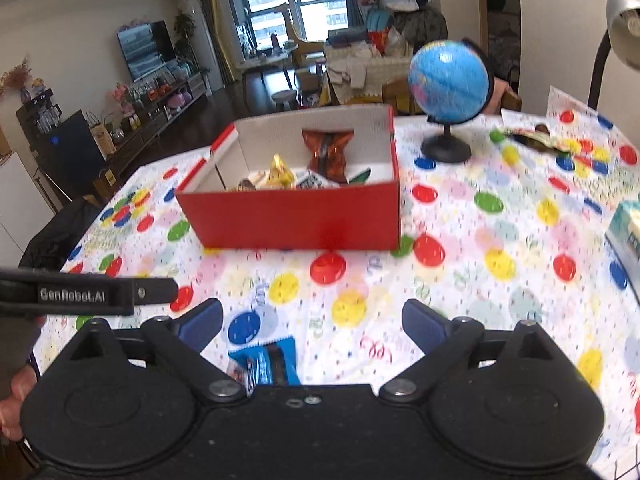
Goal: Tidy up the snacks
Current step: 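Withdraw both tools from the box toward the blue packet and orange cake, then grasp the clear-wrapped orange cake with the left tool while the right tool grasps the blue packet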
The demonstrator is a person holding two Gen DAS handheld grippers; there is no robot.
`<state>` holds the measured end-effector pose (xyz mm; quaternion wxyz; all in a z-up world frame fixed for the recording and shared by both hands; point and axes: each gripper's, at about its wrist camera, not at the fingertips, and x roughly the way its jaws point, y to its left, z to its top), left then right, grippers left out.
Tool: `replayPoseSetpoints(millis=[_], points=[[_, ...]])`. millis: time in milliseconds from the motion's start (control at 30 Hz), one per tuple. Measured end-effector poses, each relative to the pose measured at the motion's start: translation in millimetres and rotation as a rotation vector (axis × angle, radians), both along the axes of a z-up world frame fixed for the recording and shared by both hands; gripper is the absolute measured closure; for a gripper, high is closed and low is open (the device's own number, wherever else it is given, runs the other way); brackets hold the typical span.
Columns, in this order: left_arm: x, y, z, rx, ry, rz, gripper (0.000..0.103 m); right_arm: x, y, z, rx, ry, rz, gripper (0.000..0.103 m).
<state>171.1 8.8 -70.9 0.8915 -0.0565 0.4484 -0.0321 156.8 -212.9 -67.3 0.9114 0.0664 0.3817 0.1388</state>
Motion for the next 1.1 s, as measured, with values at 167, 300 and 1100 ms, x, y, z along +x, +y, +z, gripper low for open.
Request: replayPoseSetpoints(millis=[167,300,1100], points=[[-13,-2,-25,0.007,0.059,0.007,0.011,-3,7,-13,0.011,0.041,-0.002,0.007],[-20,-3,-40,0.018,0.095,0.017,0.011,0,9,-25,0.02,0.08,-0.023,0.007],[-15,-14,-78,0.015,0.168,-0.004,0.011,30,40,-73,0.006,0.264,-0.008,0.019]])
